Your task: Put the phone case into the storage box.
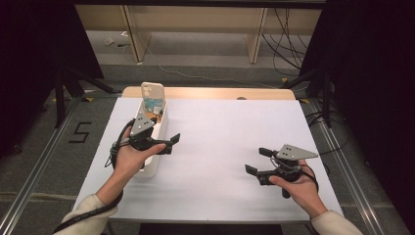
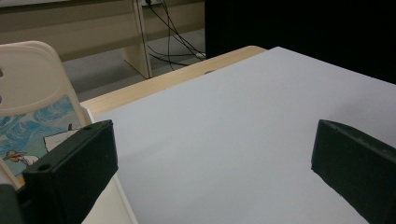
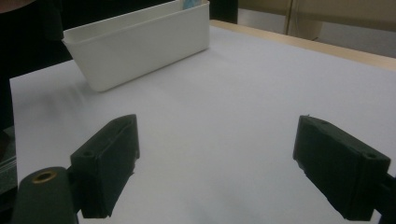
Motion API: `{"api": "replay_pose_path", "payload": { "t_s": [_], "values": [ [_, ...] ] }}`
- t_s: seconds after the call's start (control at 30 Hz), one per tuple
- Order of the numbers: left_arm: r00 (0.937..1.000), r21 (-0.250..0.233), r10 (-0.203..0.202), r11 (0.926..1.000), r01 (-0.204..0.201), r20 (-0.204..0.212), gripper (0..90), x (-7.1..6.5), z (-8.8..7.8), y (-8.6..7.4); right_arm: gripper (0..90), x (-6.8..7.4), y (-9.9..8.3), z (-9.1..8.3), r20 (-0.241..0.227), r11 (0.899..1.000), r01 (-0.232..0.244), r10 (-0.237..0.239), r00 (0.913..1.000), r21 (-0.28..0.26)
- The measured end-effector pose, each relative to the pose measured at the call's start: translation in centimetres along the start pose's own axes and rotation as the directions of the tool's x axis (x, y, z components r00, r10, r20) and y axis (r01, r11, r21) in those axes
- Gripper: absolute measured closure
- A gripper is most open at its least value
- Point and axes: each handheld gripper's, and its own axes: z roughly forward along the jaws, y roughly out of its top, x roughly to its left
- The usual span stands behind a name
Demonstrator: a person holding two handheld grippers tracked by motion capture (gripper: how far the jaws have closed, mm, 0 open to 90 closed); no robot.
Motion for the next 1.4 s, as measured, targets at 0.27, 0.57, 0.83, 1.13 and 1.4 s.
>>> {"api": "replay_pose_path", "payload": {
  "t_s": [0.27, 0.57, 0.83, 1.13, 1.4],
  "values": [
    [0.9999, 0.001, 0.000, 1.0000, 0.000, 0.017, 0.0, -0.3, -0.3, -0.5, 15.5, 0.0, 0.0, 0.0, 0.000, 1.000, -0.001, 0.001, 1.0000, 0.001],
    [0.9992, 0.007, 0.013, 0.9999, -0.014, 0.039, 0.0, -0.6, -0.4, -1.2, 15.5, 0.0, 0.0, 0.0, -0.001, 1.000, 0.001, -0.001, 1.0000, -0.001],
    [0.9986, -0.001, 0.021, 0.9998, -0.021, 0.048, 0.0, -0.6, -1.0, -1.6, 15.5, 0.0, 0.0, 0.0, -0.001, 1.000, 0.001, -0.001, 1.0000, -0.003],
    [0.9984, 0.002, 0.017, 0.9998, -0.017, 0.053, 0.0, -0.5, -1.6, -2.4, 15.5, 0.0, 0.0, 0.0, -0.001, 1.000, 0.001, -0.001, 1.0000, -0.002],
    [0.9980, 0.008, 0.031, 0.9995, -0.032, 0.055, 0.0, -0.7, -1.9, -3.1, 15.5, 0.0, 0.0, 0.0, -0.002, 1.000, 0.002, -0.002, 1.0000, -0.001]
  ]
}}
